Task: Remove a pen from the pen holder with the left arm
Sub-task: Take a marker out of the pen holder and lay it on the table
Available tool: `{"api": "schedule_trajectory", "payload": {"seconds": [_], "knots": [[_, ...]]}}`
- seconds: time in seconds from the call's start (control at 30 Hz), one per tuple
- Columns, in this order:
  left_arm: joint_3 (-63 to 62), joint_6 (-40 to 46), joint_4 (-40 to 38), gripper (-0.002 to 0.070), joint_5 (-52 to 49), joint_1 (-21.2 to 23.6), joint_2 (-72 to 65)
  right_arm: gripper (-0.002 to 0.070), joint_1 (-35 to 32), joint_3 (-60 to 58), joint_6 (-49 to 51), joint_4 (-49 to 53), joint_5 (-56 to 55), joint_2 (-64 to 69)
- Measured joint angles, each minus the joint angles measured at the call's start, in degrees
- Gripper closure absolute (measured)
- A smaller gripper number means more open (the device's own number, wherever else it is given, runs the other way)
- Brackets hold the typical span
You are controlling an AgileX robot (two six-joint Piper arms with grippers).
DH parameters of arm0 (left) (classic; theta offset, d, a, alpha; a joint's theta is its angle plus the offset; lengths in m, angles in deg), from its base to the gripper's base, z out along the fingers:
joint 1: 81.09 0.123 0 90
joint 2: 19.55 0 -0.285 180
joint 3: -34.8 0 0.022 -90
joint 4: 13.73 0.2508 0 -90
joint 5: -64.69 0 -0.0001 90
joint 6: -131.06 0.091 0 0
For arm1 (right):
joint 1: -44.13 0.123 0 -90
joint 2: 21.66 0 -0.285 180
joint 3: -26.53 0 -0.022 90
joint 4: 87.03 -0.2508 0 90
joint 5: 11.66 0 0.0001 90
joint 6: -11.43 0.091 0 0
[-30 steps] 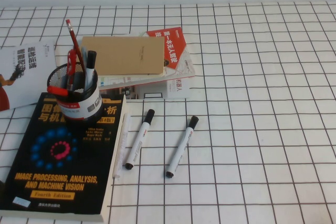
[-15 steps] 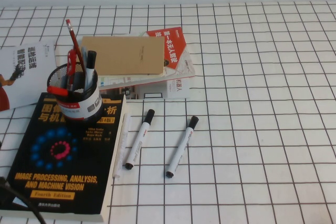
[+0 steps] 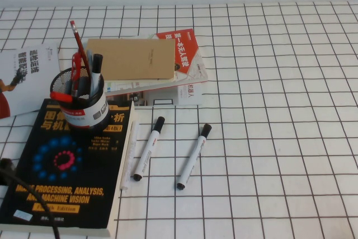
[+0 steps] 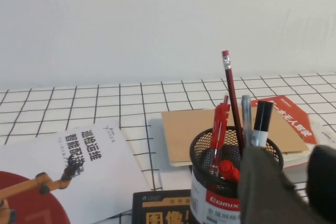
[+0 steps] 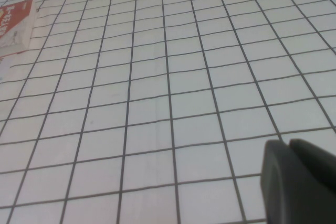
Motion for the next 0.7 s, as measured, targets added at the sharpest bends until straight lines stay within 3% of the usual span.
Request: {"api": "schedule_trajectory", "payload": {"seconds": [0.17,0.23,0.4,0.7], "knots": [[0.0,-0.91,1.26,0.0309,6.05,-2.01,-6.9,0.0693,0.0,0.0,0.0,0.0,0.0,0.0],[0.0,-2.12,2.19,0.0259,9.57,-2.29,-9.93,0.0692,0.0,0.0,0.0,0.0,0.0,0.0],[-0.14,-6.79,5.86,0.0221,19.8,-2.53,-19.55,0.0693,0.0,0.0,0.0,0.0,0.0,0.0],[-0.39,-9.32,7.39,0.0218,35.57,-2.53,-36.09,0.0693,0.0,0.0,0.0,0.0,0.0,0.0]]}}
